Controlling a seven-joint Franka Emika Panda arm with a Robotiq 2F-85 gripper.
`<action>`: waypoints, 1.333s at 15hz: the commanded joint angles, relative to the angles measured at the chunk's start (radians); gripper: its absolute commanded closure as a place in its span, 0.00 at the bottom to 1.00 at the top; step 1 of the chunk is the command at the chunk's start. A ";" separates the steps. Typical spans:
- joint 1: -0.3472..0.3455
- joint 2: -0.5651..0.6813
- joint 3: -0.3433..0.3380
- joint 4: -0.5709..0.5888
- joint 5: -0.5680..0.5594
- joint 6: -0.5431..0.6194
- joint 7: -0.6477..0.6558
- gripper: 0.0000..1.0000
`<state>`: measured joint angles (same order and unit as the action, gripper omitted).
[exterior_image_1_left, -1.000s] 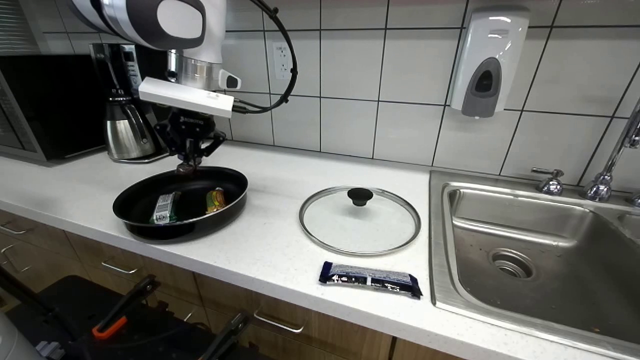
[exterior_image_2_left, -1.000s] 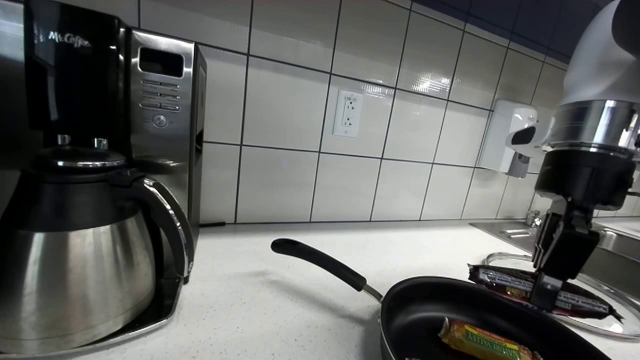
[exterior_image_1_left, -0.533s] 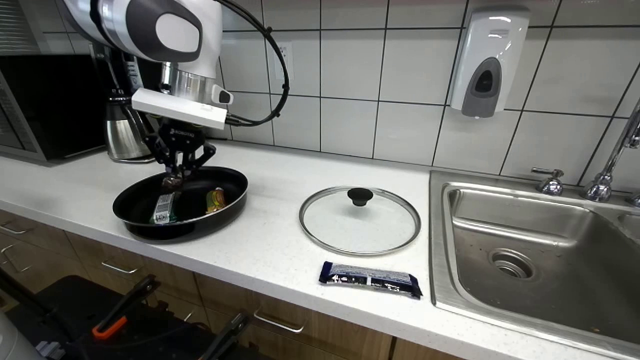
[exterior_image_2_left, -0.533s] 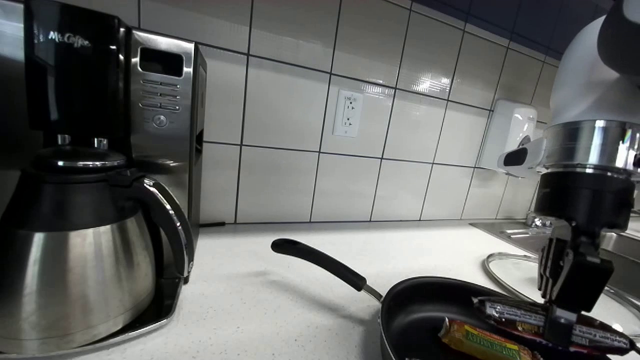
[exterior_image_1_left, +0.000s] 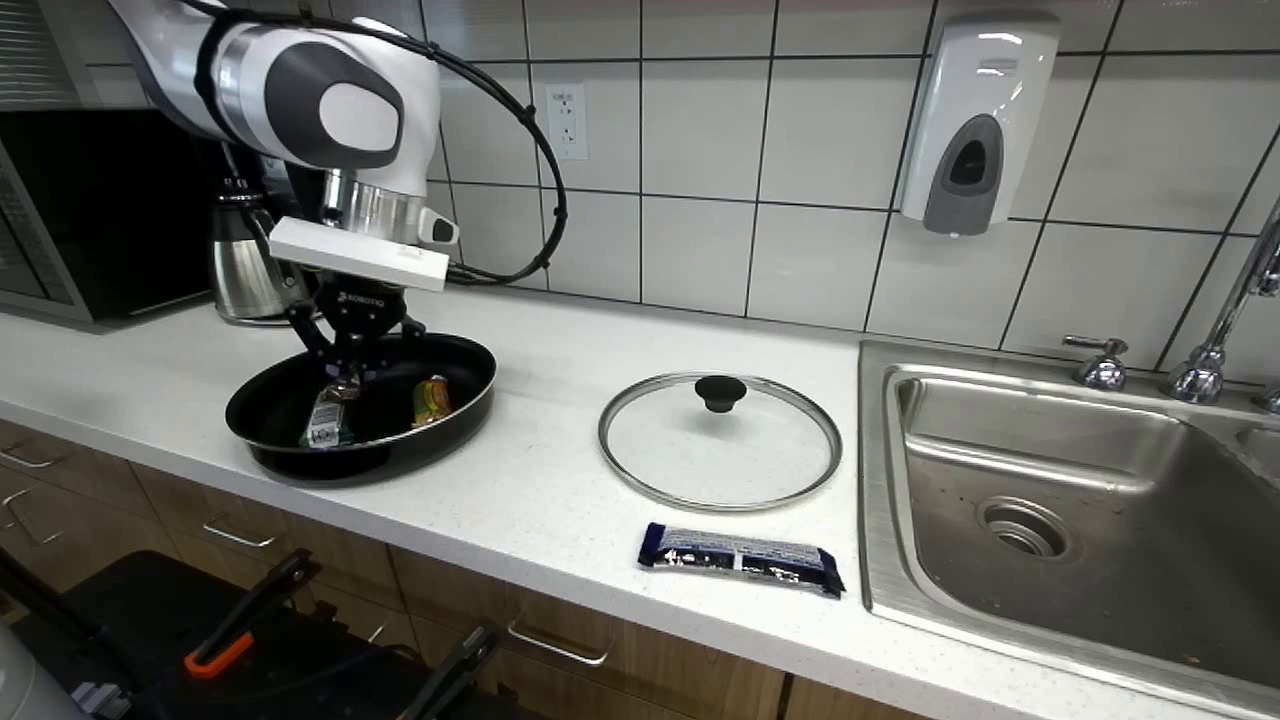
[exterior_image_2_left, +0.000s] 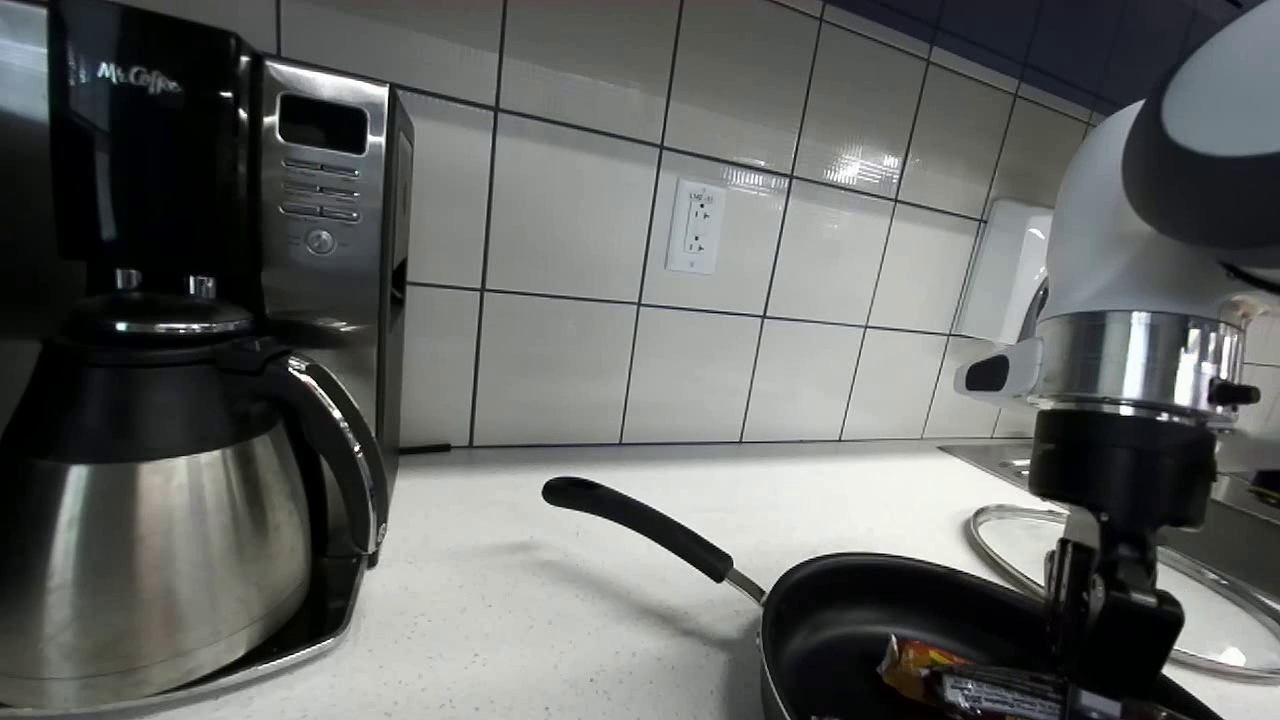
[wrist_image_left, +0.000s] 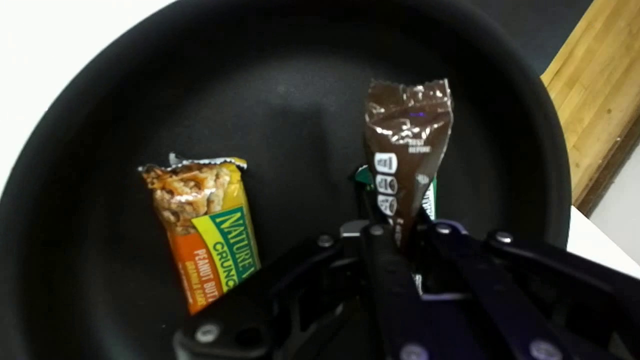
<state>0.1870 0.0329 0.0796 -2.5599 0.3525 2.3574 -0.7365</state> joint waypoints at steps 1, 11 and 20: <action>-0.027 0.056 0.029 0.047 0.007 0.043 -0.001 0.97; -0.045 0.100 0.045 0.097 -0.037 0.121 0.079 0.40; -0.046 0.057 0.056 0.096 -0.064 0.118 0.175 0.00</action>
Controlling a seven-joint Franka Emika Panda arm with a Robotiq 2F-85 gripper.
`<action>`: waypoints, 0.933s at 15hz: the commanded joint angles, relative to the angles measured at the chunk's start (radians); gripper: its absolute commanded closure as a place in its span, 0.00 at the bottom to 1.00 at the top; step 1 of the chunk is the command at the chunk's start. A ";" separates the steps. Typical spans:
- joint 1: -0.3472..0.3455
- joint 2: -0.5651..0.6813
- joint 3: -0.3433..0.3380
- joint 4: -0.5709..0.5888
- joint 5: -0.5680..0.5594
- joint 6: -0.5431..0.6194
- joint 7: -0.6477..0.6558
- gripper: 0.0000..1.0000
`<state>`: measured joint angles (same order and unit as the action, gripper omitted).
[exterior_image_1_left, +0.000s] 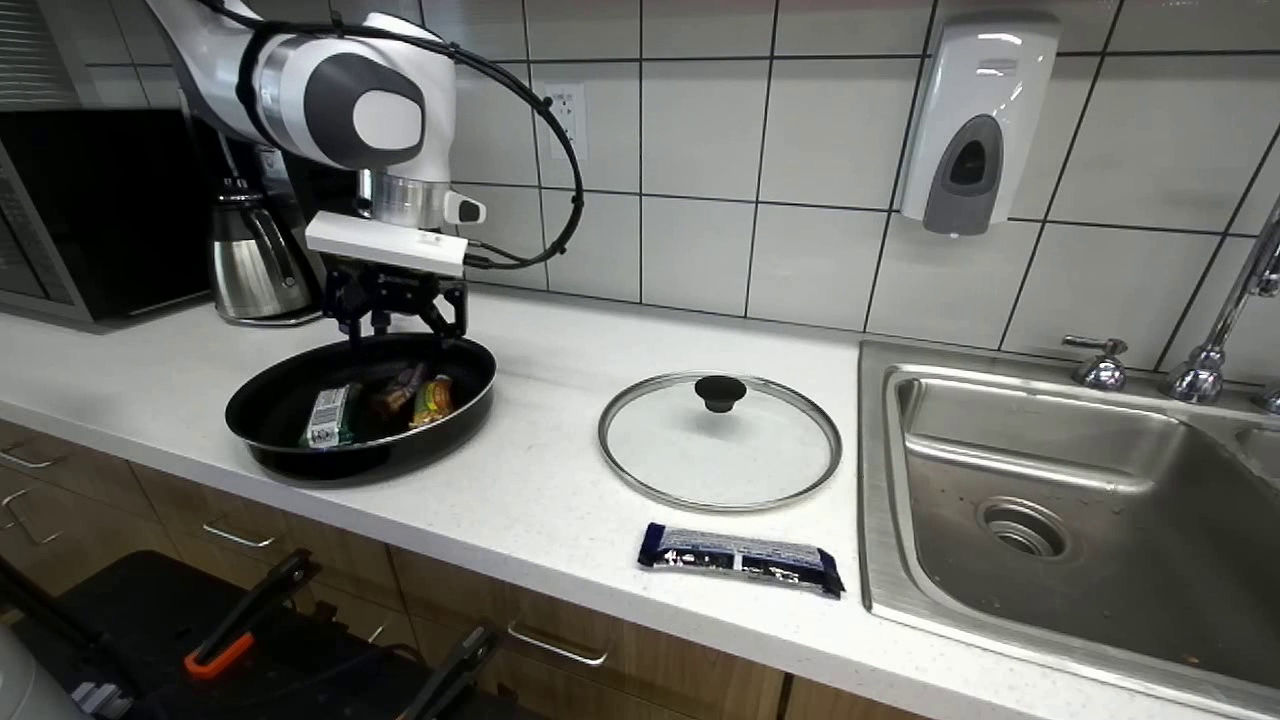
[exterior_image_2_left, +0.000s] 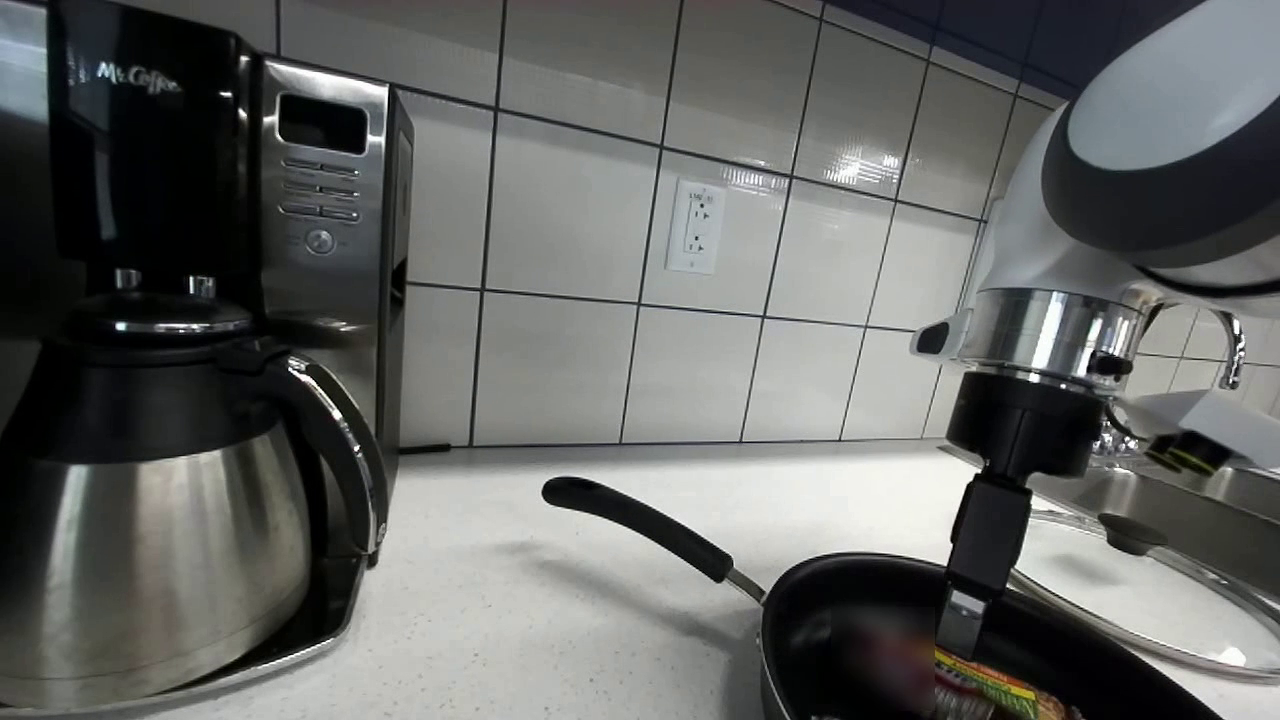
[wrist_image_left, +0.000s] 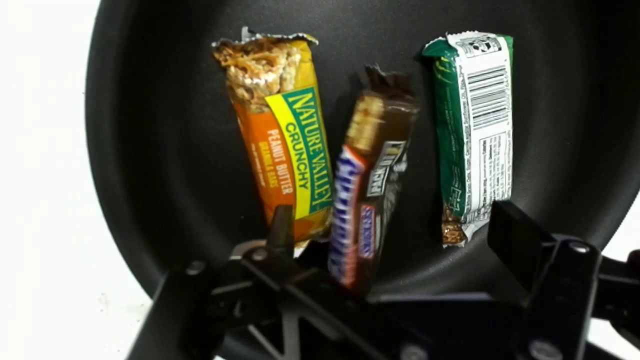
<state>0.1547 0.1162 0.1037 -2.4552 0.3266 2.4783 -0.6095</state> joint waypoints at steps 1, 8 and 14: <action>-0.016 -0.029 0.035 -0.008 -0.034 -0.011 0.044 0.00; -0.043 -0.090 0.016 -0.020 -0.030 -0.009 0.128 0.00; -0.058 -0.142 -0.024 -0.029 -0.173 -0.011 0.402 0.00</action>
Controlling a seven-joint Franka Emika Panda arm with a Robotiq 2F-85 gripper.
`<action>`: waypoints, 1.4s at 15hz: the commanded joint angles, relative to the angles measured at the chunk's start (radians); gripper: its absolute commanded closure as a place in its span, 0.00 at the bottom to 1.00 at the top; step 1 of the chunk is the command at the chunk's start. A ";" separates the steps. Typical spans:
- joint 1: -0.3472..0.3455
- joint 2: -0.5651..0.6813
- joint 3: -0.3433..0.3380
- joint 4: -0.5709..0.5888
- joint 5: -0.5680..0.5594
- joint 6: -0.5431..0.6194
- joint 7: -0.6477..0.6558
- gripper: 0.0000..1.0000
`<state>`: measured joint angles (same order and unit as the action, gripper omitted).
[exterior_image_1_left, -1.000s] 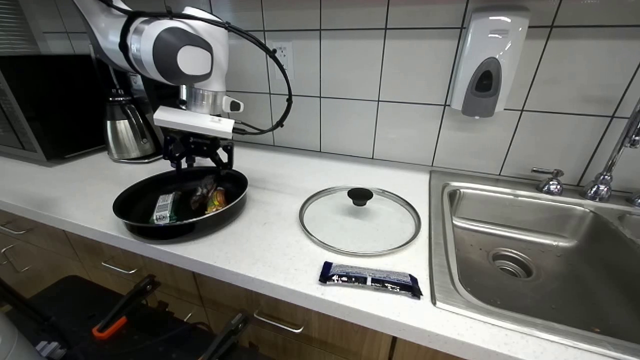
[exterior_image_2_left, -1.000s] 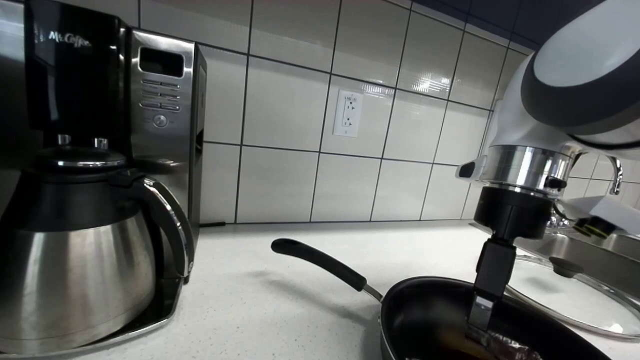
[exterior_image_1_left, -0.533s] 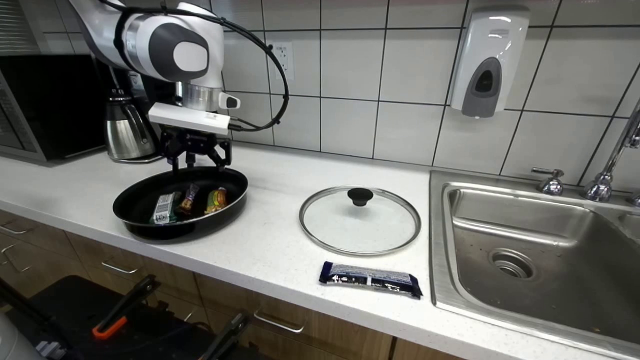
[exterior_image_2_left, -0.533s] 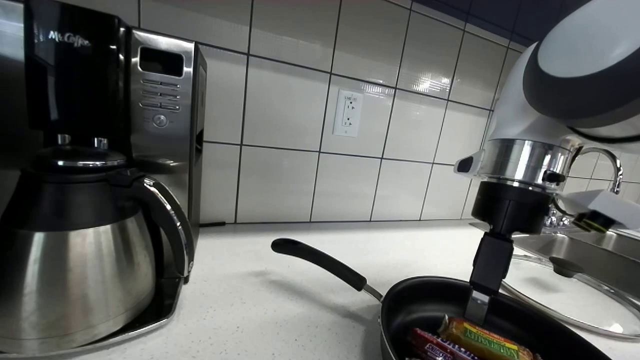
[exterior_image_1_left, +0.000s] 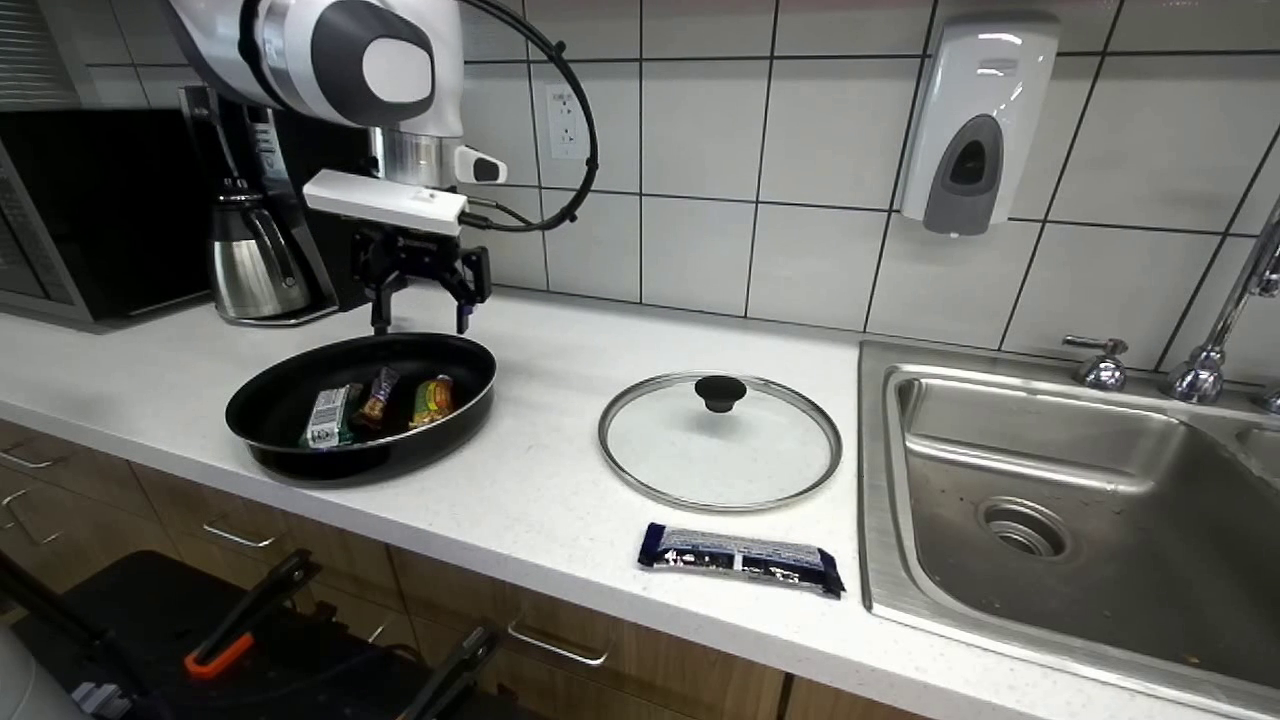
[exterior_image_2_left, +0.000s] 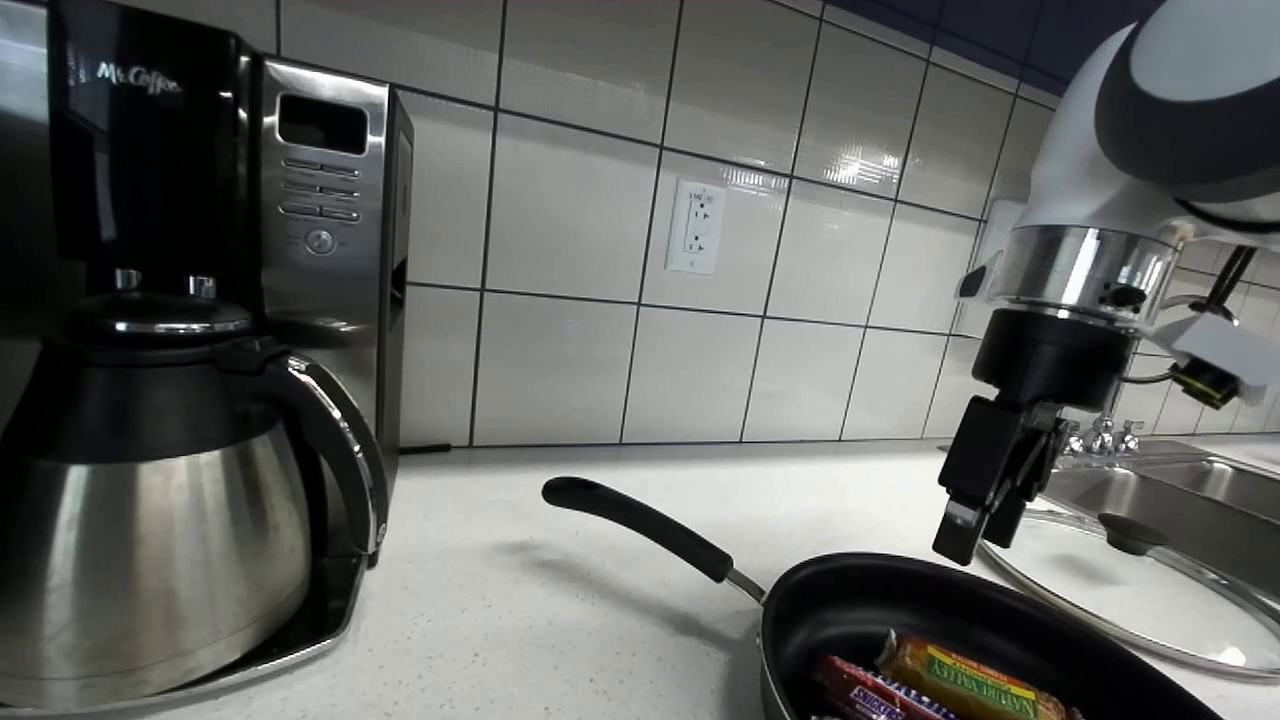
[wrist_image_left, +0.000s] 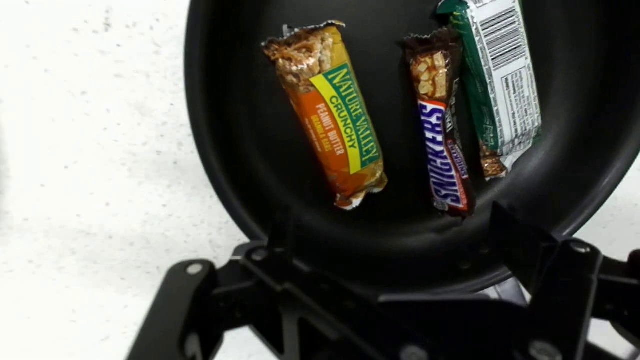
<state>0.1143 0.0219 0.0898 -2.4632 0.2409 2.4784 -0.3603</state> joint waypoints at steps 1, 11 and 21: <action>-0.023 -0.043 -0.019 -0.011 -0.117 -0.025 0.215 0.00; -0.103 -0.050 -0.110 -0.003 -0.222 -0.082 0.636 0.00; -0.198 -0.117 -0.182 -0.072 -0.363 -0.074 0.953 0.00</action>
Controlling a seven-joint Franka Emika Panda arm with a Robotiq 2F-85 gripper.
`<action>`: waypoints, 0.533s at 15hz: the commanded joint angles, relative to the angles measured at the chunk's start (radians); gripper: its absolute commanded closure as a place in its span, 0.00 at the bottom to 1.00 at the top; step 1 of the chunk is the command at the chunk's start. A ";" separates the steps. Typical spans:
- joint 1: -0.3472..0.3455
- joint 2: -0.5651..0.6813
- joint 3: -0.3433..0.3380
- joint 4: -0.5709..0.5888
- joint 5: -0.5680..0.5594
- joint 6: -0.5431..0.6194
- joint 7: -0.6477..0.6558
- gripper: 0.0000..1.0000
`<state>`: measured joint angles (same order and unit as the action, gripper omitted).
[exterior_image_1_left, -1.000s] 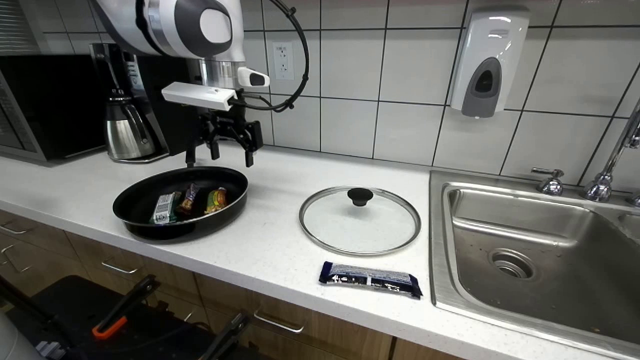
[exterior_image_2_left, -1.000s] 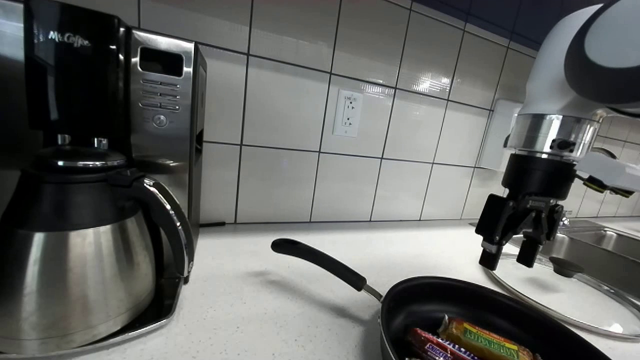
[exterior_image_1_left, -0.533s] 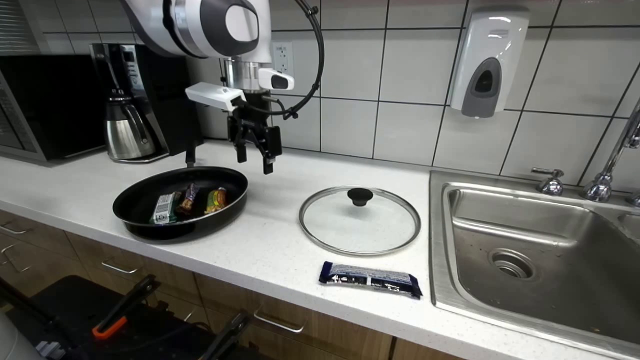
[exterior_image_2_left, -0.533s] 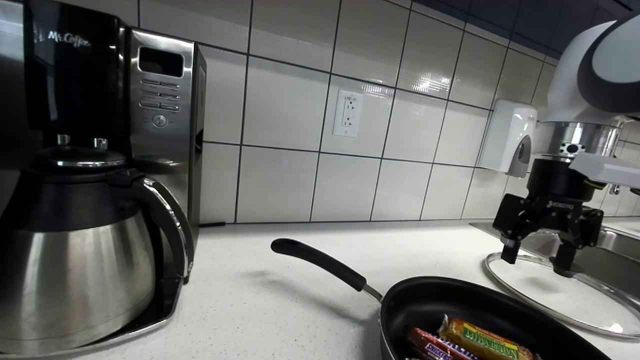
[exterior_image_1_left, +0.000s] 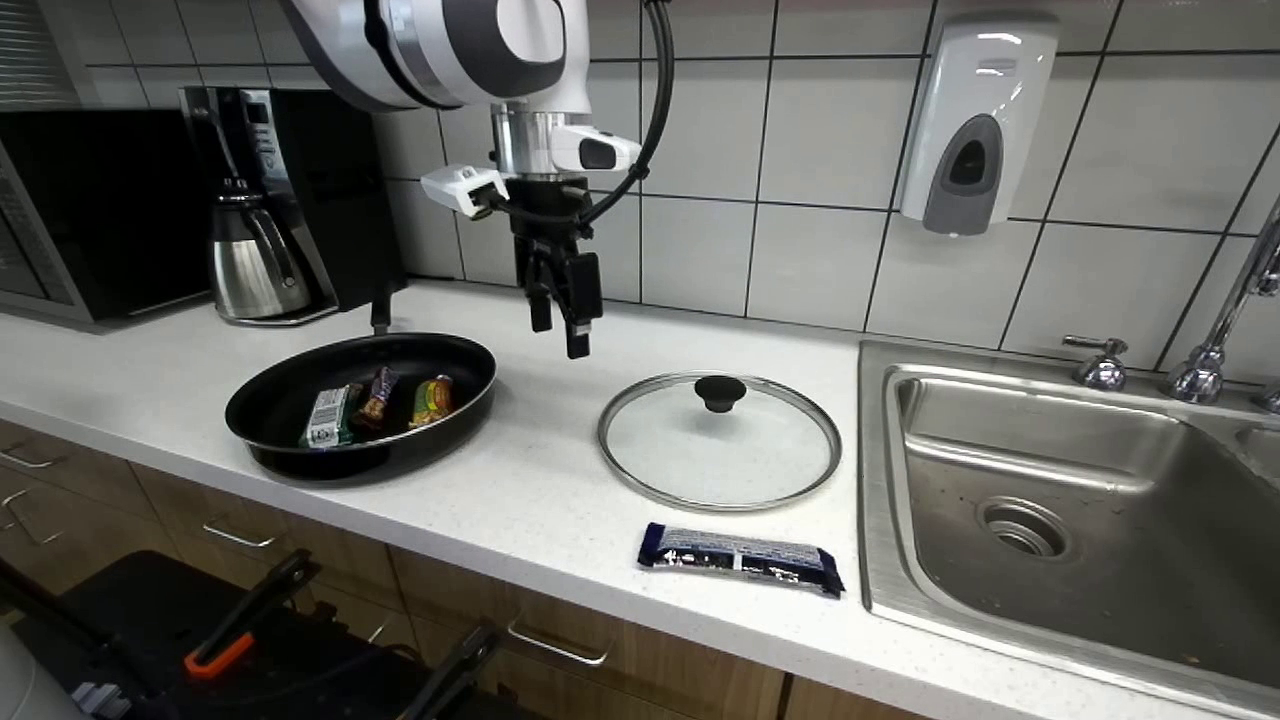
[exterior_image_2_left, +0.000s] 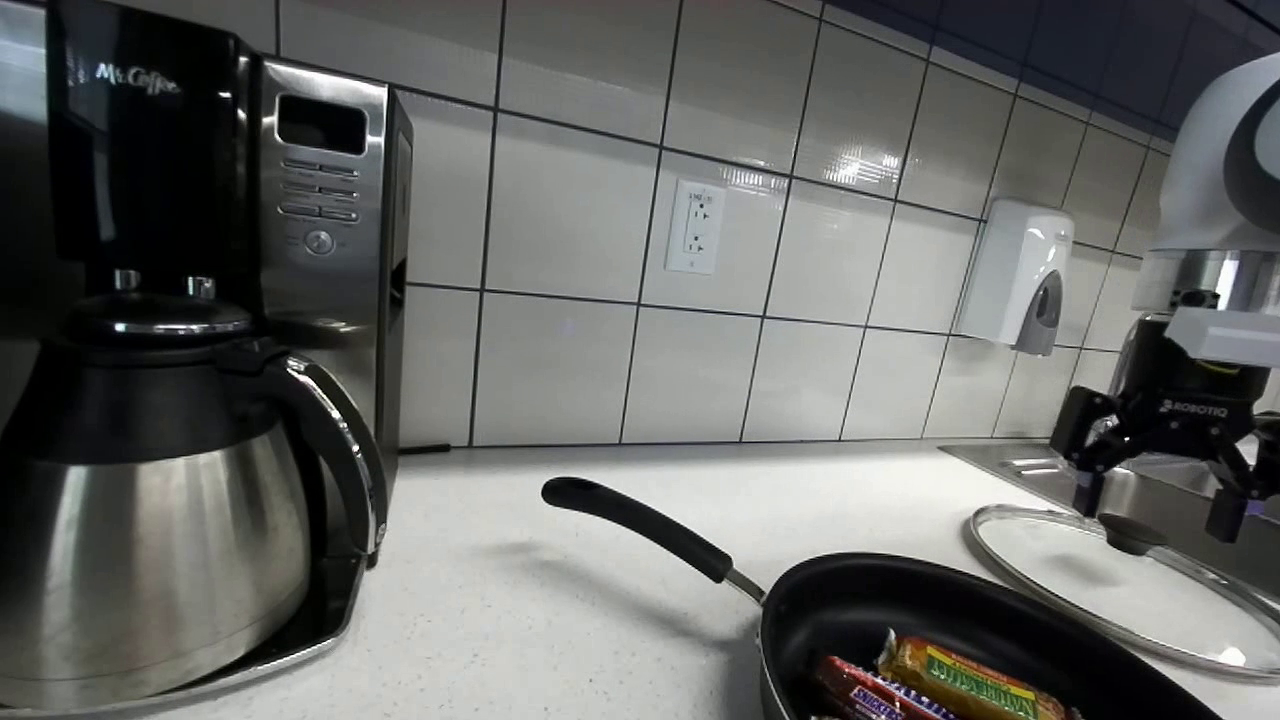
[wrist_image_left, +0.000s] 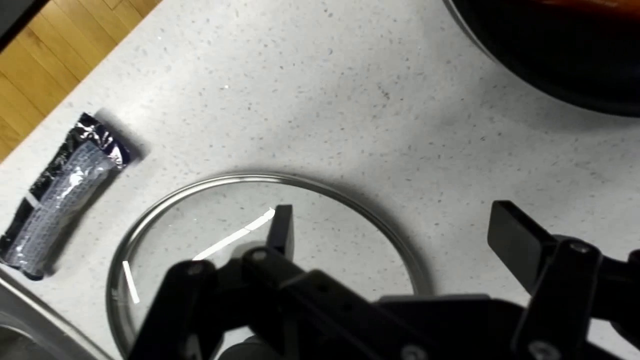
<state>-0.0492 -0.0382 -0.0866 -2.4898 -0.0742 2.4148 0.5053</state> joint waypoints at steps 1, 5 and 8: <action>-0.047 -0.065 -0.013 -0.056 -0.047 -0.010 0.097 0.00; -0.097 -0.088 -0.043 -0.099 -0.040 0.023 0.122 0.00; -0.127 -0.092 -0.057 -0.109 -0.045 0.040 0.124 0.00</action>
<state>-0.1454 -0.0879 -0.1429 -2.5632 -0.0926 2.4328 0.5913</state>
